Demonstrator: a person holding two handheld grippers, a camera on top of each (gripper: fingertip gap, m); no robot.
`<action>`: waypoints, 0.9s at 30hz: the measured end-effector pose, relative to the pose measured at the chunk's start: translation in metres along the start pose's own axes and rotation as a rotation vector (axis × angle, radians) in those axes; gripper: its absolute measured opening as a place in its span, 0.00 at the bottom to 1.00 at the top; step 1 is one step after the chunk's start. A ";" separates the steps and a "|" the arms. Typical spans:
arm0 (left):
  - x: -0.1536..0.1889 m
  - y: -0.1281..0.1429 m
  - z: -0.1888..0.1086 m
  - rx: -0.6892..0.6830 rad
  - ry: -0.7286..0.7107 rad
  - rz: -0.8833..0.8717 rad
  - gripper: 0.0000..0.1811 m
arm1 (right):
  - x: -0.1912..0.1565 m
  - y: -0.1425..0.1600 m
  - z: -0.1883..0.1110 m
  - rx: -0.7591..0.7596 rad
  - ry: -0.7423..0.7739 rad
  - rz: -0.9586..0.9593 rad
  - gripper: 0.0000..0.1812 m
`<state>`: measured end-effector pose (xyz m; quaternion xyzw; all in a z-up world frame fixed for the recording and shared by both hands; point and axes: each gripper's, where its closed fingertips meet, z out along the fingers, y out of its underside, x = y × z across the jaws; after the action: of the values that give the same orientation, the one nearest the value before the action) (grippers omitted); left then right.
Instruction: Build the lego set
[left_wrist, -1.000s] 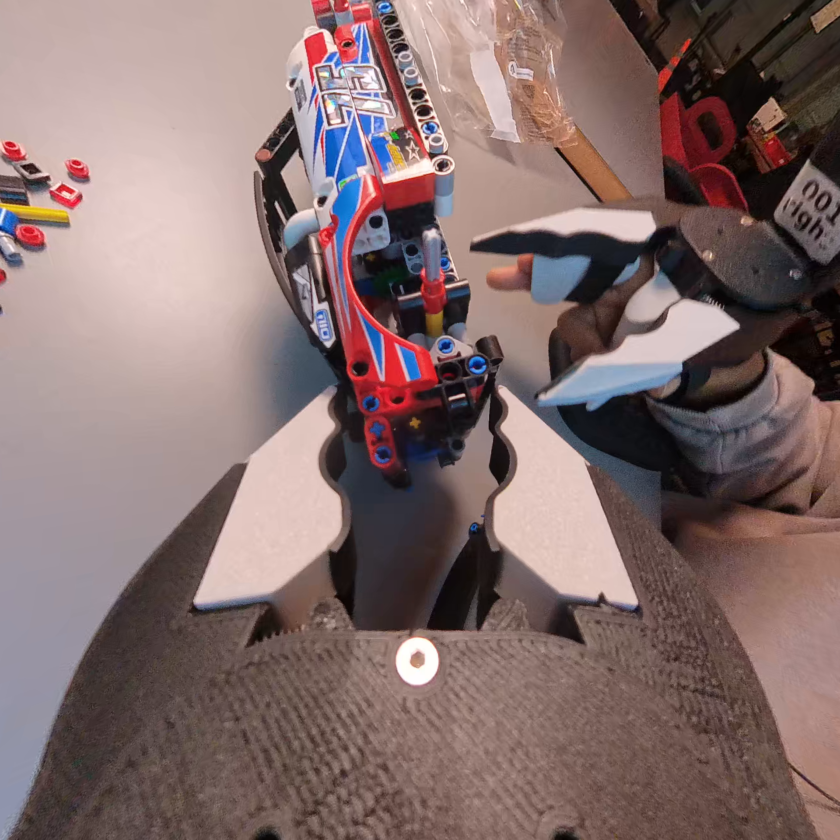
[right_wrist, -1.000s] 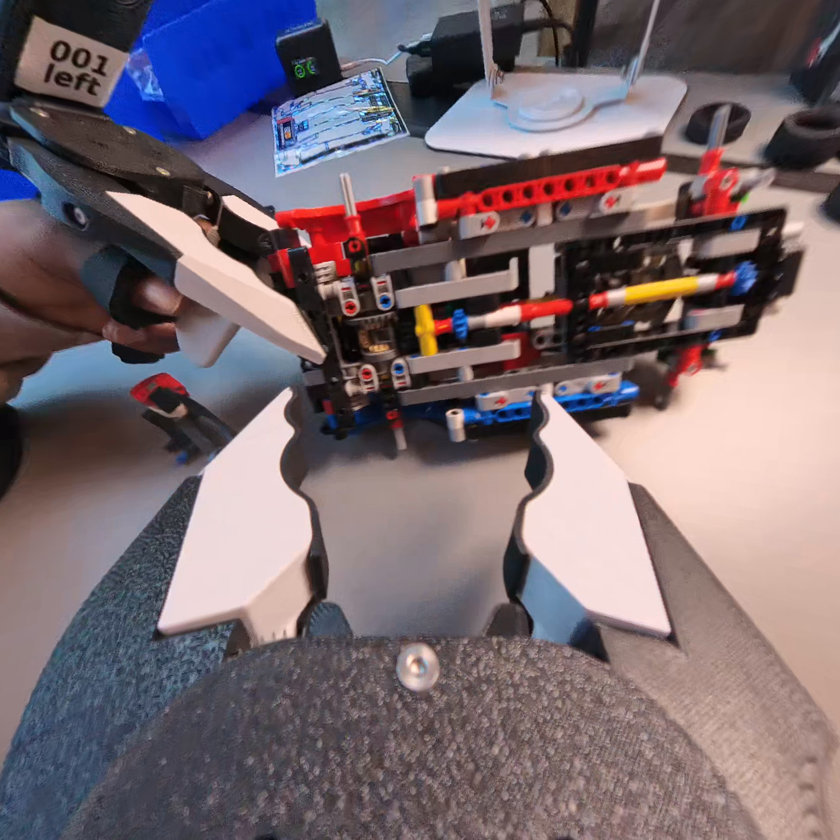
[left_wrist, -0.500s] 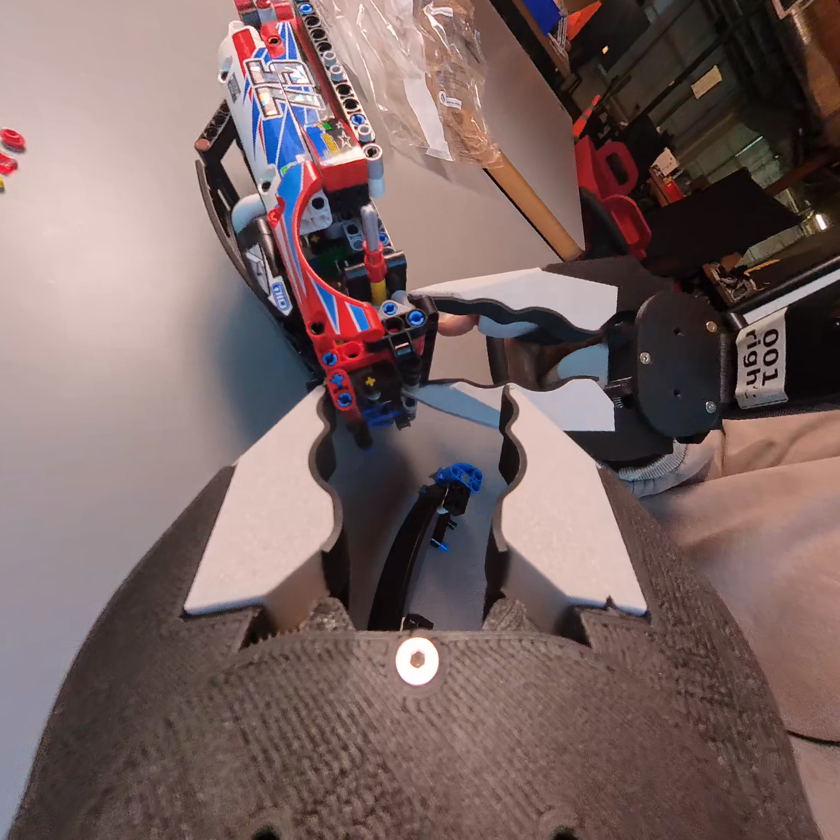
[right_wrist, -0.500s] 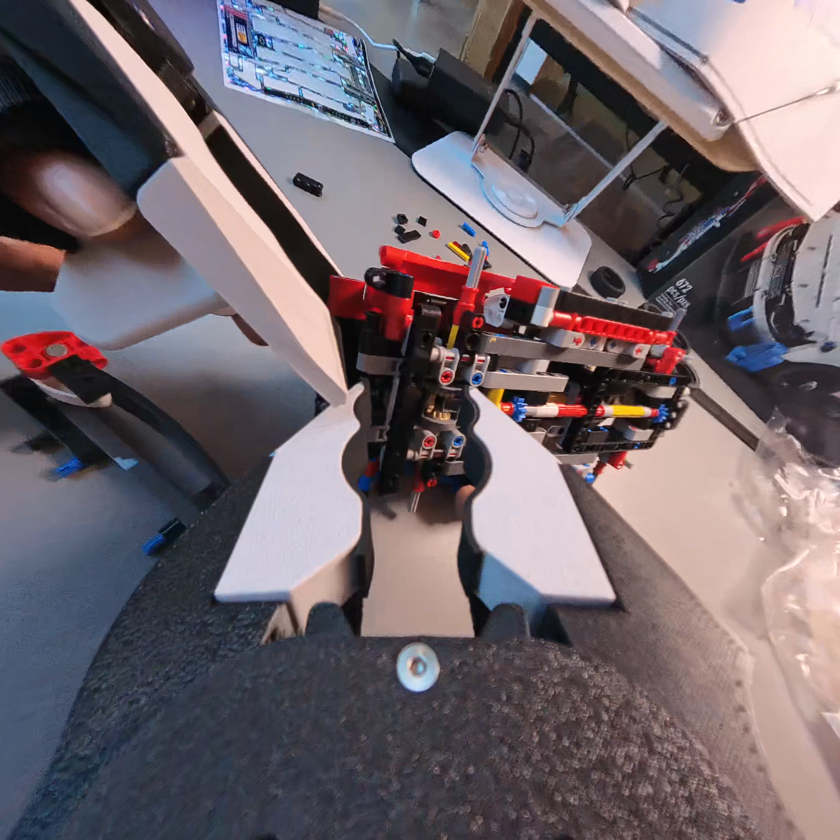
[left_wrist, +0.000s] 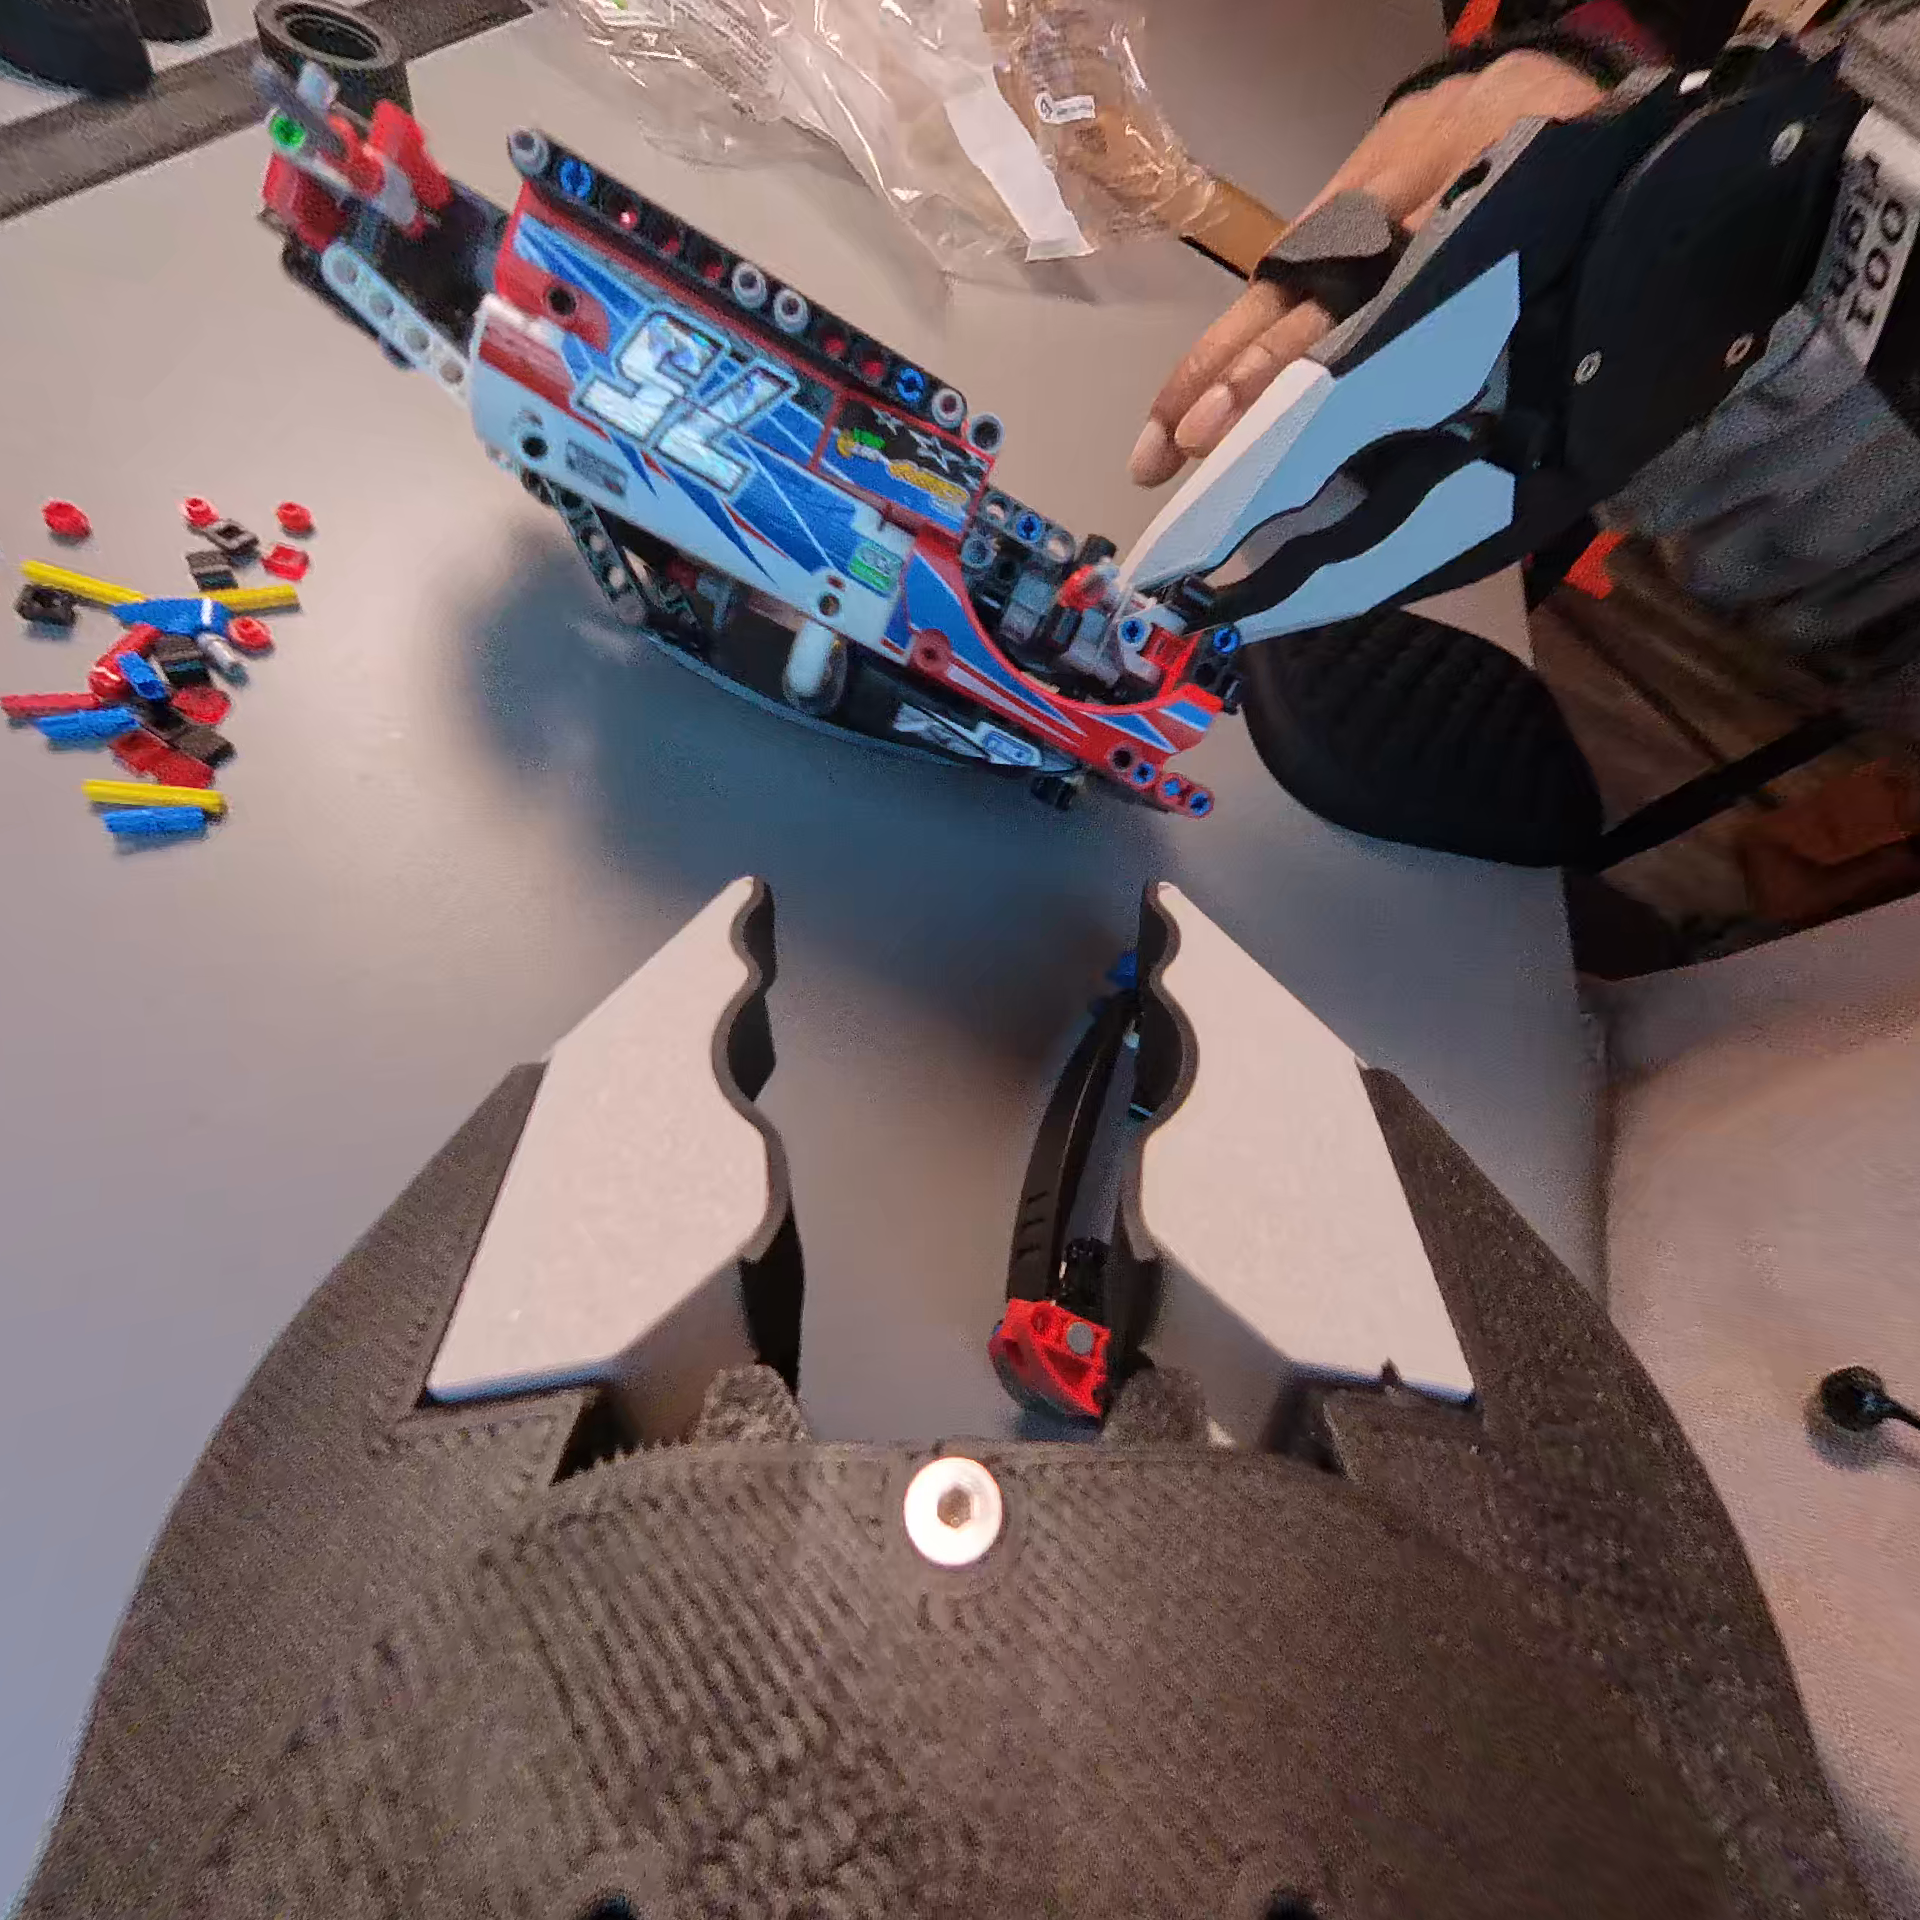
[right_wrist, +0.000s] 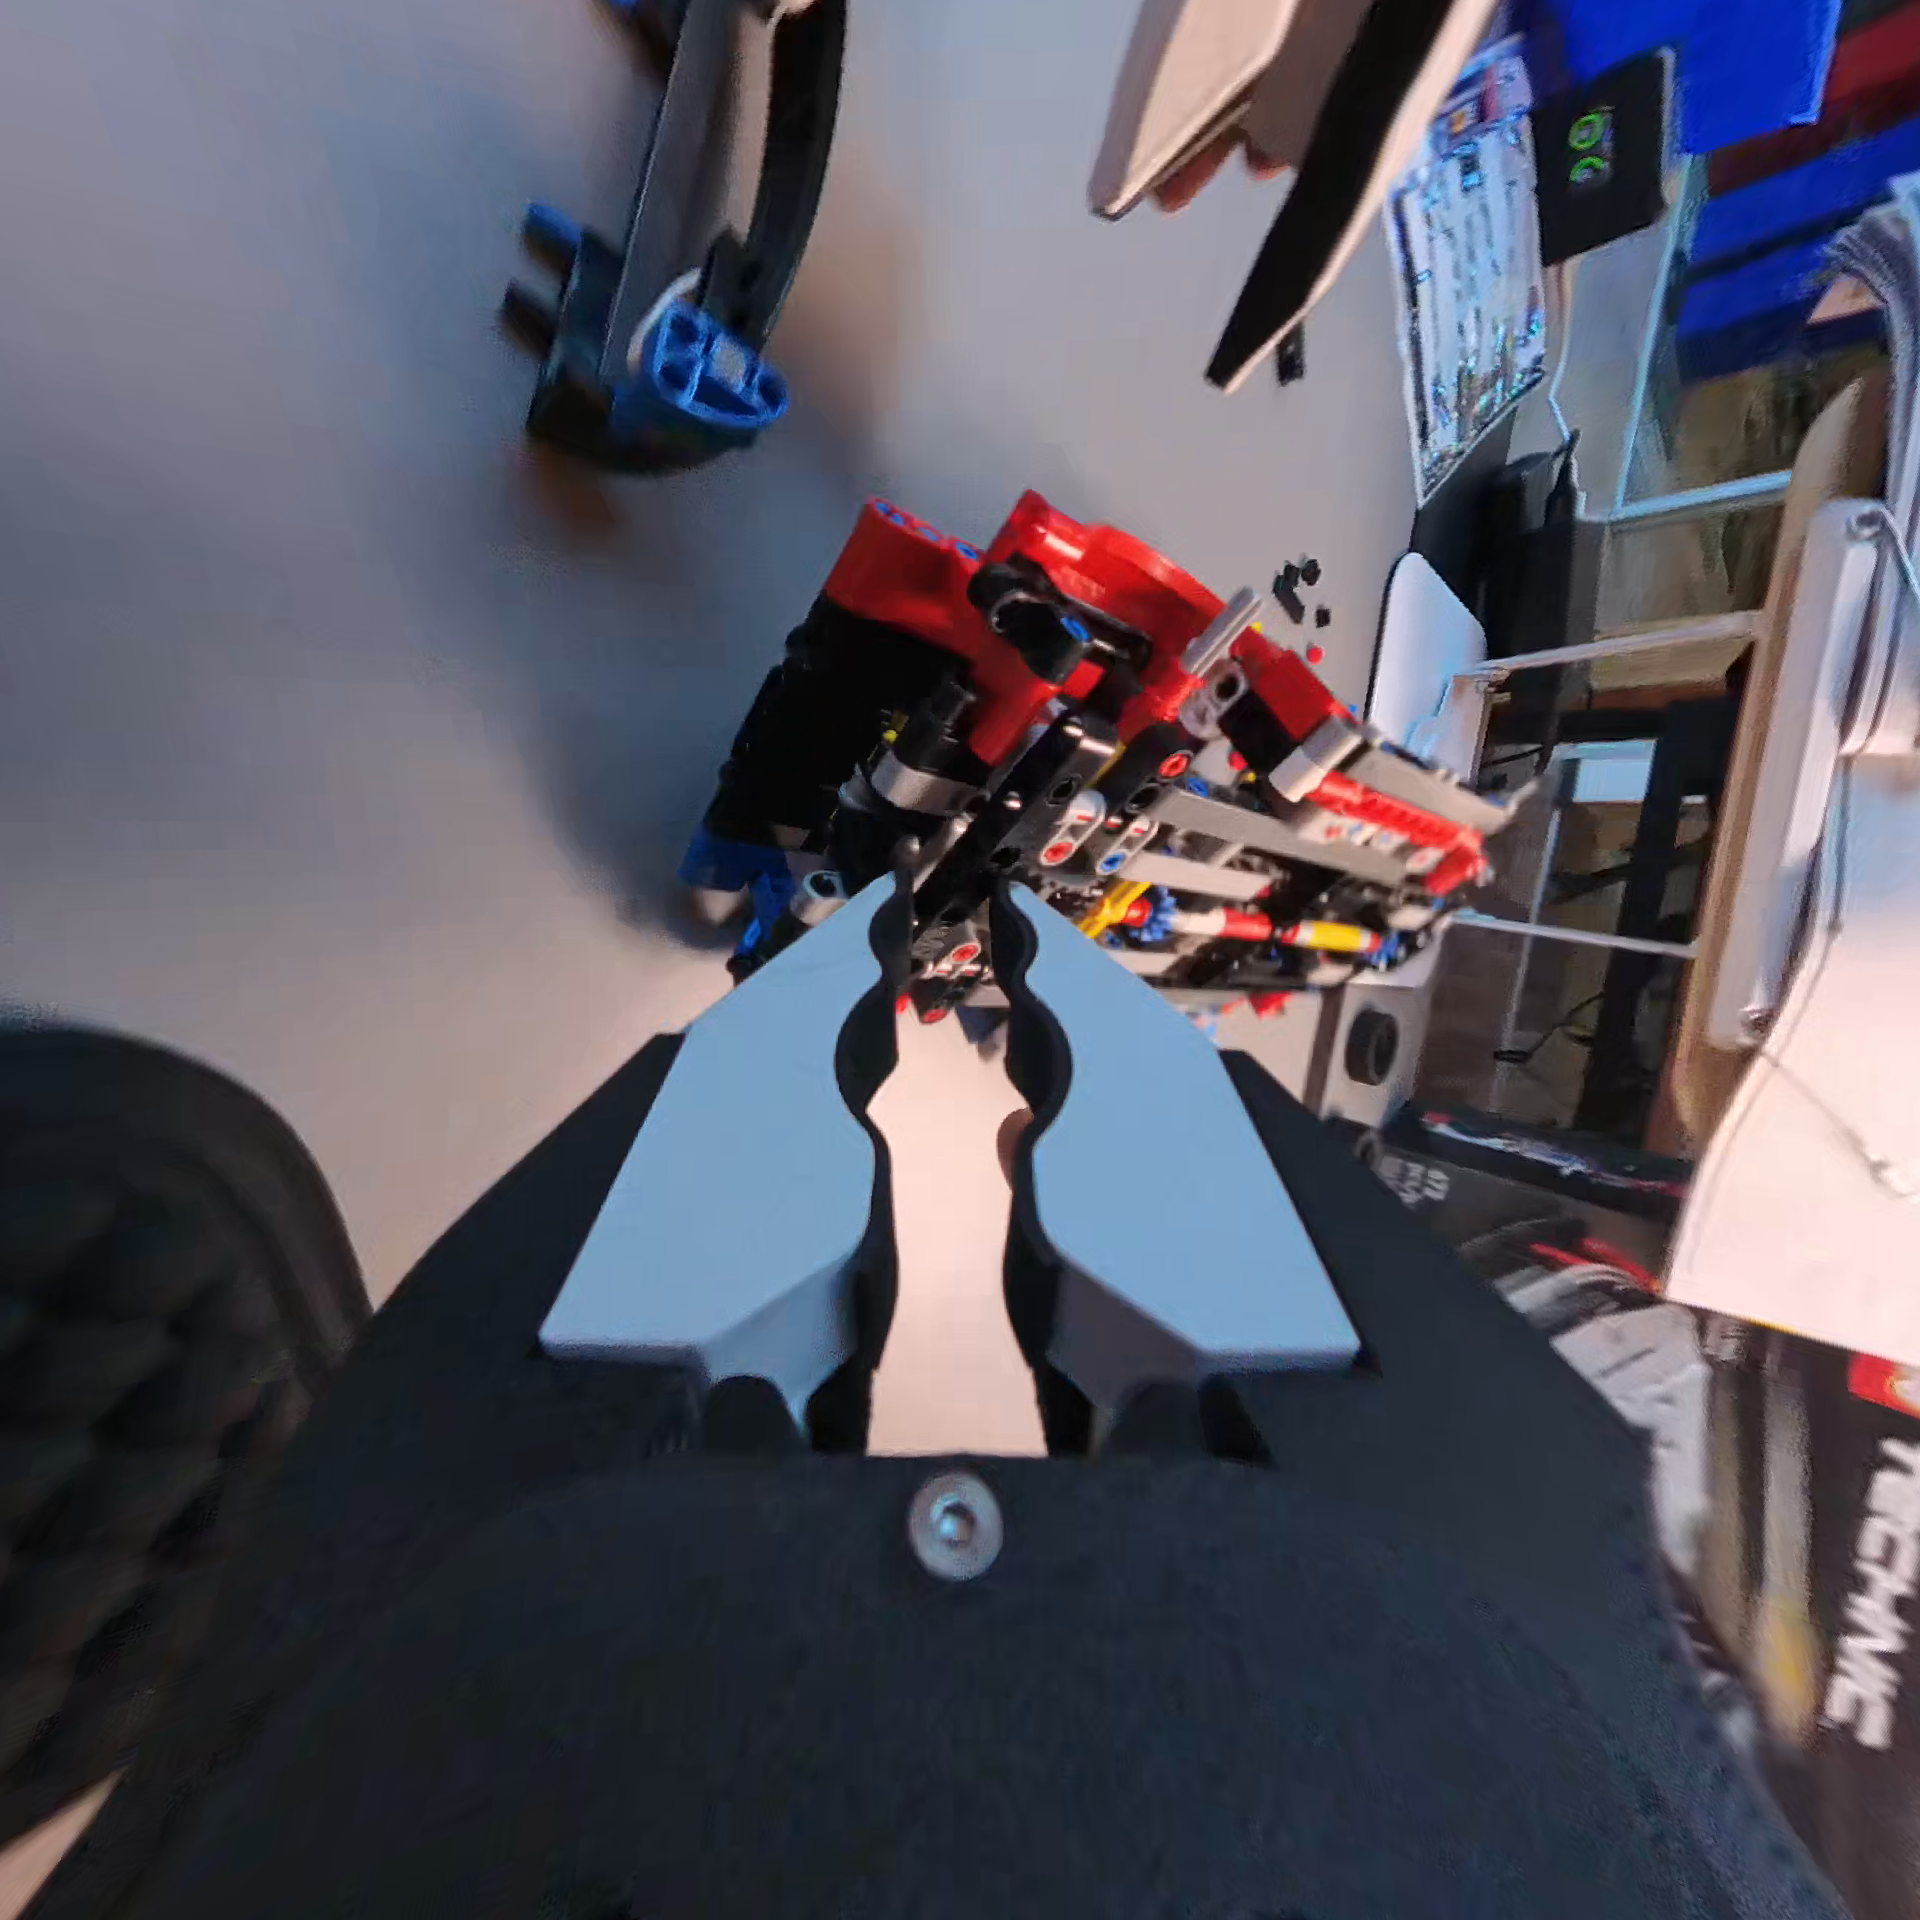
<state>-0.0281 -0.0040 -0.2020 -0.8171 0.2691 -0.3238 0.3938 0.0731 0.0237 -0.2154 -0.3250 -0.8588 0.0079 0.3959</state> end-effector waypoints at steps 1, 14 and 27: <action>-0.003 0.000 0.002 -0.014 -0.026 0.040 0.38 | 0.000 0.007 -0.002 -0.031 -0.009 -0.077 0.06; -0.026 0.037 -0.003 -0.307 -0.181 0.267 0.39 | 0.021 0.066 -0.018 -0.064 0.138 -0.056 0.08; -0.040 0.024 -0.009 -0.052 -0.062 0.010 0.50 | -0.022 0.078 0.011 0.230 -0.273 0.869 0.64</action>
<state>-0.0651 0.0063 -0.2301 -0.8355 0.2690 -0.2892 0.3822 0.1185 0.0754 -0.2586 -0.6045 -0.6810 0.3108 0.2726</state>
